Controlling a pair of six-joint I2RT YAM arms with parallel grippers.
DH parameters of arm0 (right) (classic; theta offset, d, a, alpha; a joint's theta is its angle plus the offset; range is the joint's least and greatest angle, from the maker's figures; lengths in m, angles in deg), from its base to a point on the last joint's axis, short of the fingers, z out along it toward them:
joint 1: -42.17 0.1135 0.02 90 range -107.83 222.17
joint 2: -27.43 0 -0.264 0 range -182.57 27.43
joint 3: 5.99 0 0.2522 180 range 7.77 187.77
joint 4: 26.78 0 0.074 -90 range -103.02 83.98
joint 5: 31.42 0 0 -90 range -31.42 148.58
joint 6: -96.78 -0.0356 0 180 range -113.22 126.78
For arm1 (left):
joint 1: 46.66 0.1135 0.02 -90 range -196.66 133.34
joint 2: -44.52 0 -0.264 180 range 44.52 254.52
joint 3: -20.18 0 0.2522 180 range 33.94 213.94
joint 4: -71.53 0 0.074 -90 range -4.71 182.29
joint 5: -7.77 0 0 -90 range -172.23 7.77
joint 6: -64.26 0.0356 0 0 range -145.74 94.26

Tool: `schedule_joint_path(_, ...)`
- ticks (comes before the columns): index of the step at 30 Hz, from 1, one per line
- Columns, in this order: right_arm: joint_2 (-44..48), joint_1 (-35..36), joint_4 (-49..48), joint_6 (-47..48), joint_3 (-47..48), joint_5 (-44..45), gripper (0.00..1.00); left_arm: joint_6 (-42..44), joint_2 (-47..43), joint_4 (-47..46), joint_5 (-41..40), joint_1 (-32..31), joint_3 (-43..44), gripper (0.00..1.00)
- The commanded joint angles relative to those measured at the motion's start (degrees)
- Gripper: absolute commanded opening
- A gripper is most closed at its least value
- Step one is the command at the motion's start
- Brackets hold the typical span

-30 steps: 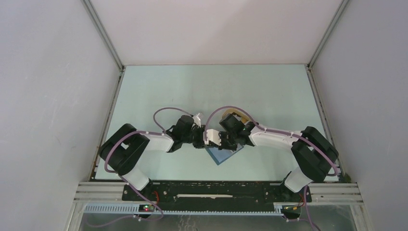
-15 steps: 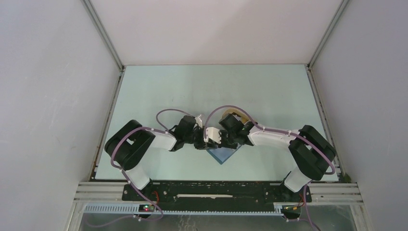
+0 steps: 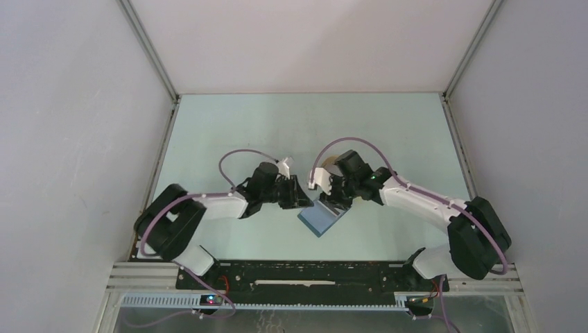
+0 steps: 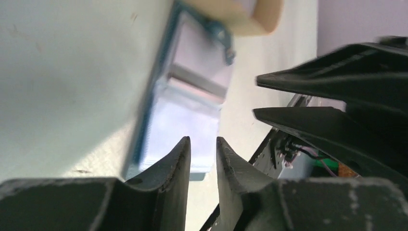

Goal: Put the credit cards into the card holder
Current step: Insert the credit card into the card holder, then reset both arms

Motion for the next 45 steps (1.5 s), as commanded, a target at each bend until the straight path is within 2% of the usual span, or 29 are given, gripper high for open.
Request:
schedule_joint_path(1, 2.3, -5.5, 7.6, 1.2, 3.2, -8.5, 0.43, 7.1, -11.3, 0.0, -5.3, -0.7, -1.2, 0.32)
schedule_joint_path(5, 2.2, -8.5, 11.3, 3.6, 3.4, -12.8, 0.40, 13.1, -20.8, -1.9, -10.9, -1.2, -5.3, 0.34)
schedule_joint_path(8, 0.4, -8.9, 10.1, 2.2, 3.5, -10.5, 0.31, 15.4, -25.7, -7.4, -14.0, -1.2, -9.3, 0.37)
schedule_joint_path(13, -4.1, -8.9, 7.2, -4.0, 5.2, -0.3, 0.17, 14.1, -27.3, -15.2, -15.5, -0.2, -13.9, 0.61)
schedule_joint_path(17, -6.2, -9.1, 4.6, -5.9, 5.4, 5.1, 0.15, 10.5, -26.4, -22.1, -12.8, 2.2, -16.8, 0.80)
schedule_joint_path(22, -7.8, -10.7, -0.6, -9.2, 5.3, 11.9, 0.14, 9.4, -27.0, -25.2, -11.8, 3.9, -19.5, 0.89)
schedule_joint_path(26, -9.0, -12.2, -4.9, -11.5, 5.3, 17.4, 0.18, 11.0, -29.2, -25.3, -13.5, 2.1, -20.6, 0.94)
schedule_joint_path(31, -9.1, -13.5, -4.9, -11.6, 5.4, 15.6, 0.28, 19.1, -33.3, -18.7, -22.4, -7.3, -19.1, 1.00)
schedule_joint_path(34, -7.0, -13.9, -3.2, -10.8, 5.4, 10.5, 0.34, 25.1, -35.8, -12.6, -31.1, -14.7, -17.1, 1.00)
schedule_joint_path(37, -3.9, -13.9, 1.9, -7.2, 6.0, 1.2, 0.40, 29.9, -38.5, -10.4, -38.5, -20.8, -16.7, 1.00)
schedule_joint_path(39, -1.6, -14.1, 5.0, -4.4, 6.2, -6.4, 0.43, 32.0, -40.5, -10.9, -39.8, -22.7, -17.5, 1.00)
schedule_joint_path(42, 0.5, -14.5, 7.5, -2.9, 6.2, -13.6, 0.48, 31.5, -42.7, -12.9, -37.7, -22.7, -19.7, 1.00)
schedule_joint_path(45, -0.8, -14.6, 8.6, -3.2, 6.5, -14.9, 0.56, 20.6, -43.9, -11.2, -45.0, -22.4, -22.1, 1.00)
